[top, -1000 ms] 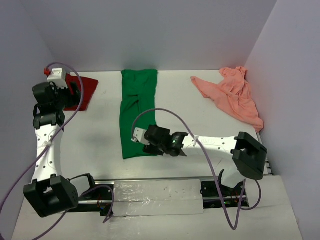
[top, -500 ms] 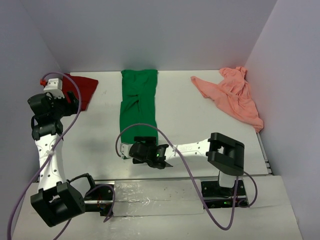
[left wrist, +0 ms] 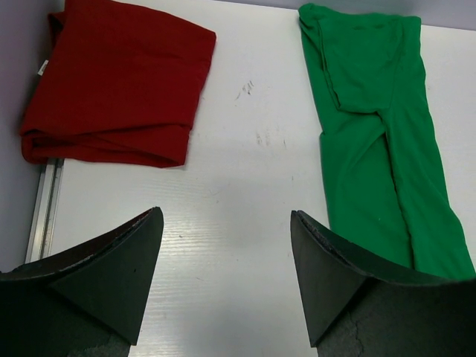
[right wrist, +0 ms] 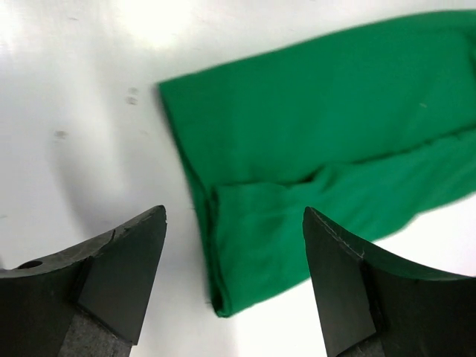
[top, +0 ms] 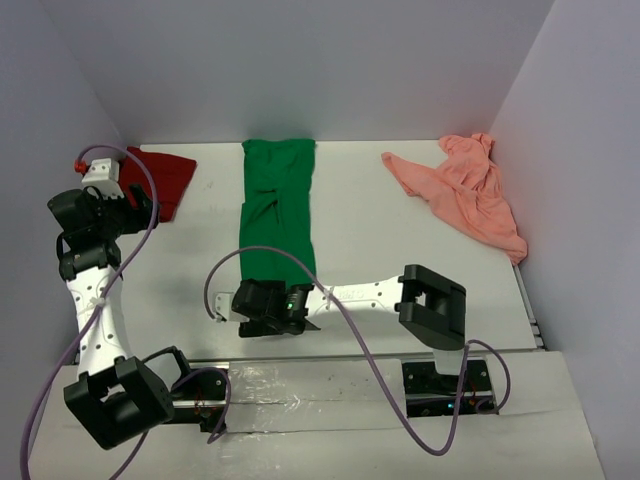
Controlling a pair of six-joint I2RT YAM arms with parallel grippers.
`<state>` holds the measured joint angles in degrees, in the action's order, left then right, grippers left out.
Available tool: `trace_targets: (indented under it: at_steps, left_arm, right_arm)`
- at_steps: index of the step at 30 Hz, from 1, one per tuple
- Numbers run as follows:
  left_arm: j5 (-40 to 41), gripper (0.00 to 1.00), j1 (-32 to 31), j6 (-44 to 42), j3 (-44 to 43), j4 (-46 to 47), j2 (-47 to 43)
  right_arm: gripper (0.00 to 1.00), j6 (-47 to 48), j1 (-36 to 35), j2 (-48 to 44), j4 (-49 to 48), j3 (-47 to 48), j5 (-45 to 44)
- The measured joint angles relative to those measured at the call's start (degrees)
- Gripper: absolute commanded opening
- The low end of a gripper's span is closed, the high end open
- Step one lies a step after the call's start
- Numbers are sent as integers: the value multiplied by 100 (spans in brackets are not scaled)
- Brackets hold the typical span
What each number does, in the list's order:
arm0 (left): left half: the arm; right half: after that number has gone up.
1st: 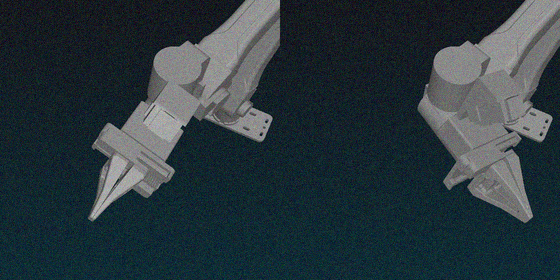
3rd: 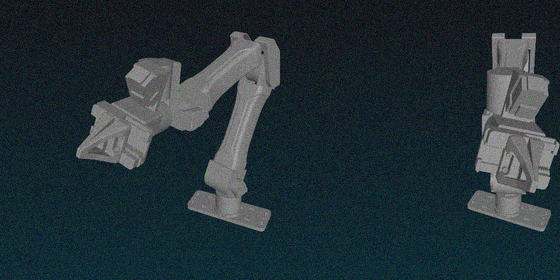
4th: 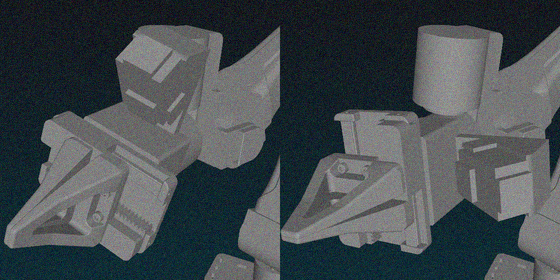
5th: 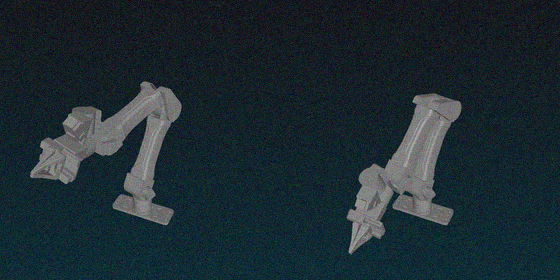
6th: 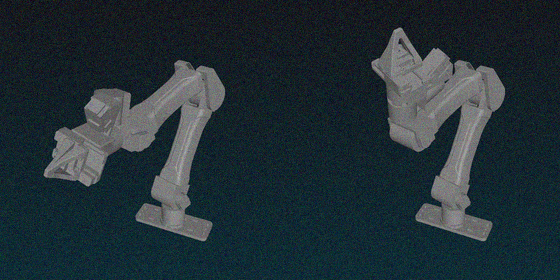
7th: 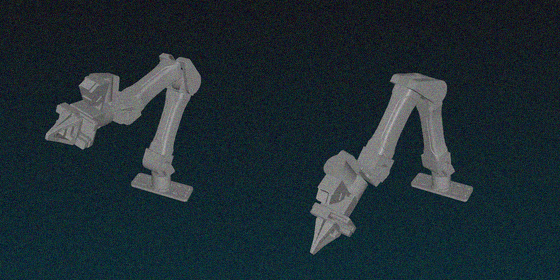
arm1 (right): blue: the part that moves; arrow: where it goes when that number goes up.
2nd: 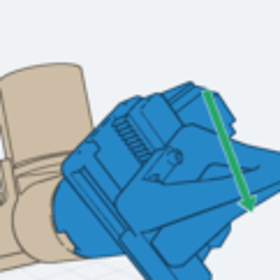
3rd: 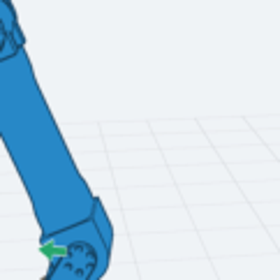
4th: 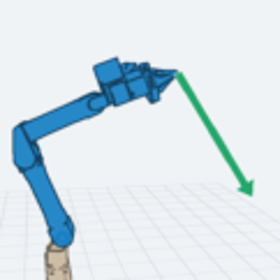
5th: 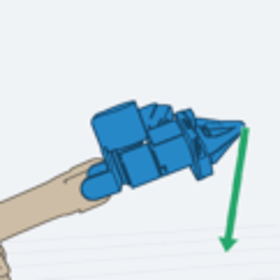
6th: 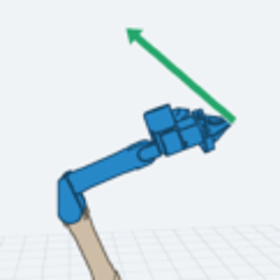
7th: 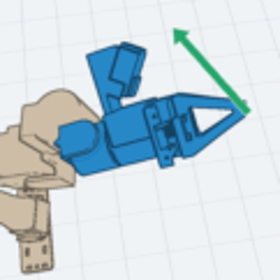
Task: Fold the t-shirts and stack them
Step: Grab the bottom of the folded rectangular tshirt with right arm
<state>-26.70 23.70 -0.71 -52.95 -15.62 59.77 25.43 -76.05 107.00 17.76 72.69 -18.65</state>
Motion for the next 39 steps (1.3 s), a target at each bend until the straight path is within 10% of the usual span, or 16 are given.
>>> trace_targets:
  at_steps: [22,25,30,39]
  left_arm:
    - [-282,78,181,0,0,-55,63]
    - [-337,78,212,0,0,-70,9]
    - [-415,78,234,0,0,-79,-35]
    - [-494,78,289,0,0,-94,-35]
  right_arm:
    - [69,-105,140,896,544,581,-243]
    - [60,-142,223,1137,621,848,-492]
    - [2,-214,428,1469,946,1200,-555]
    - [0,-291,544,1488,1364,1281,-522]
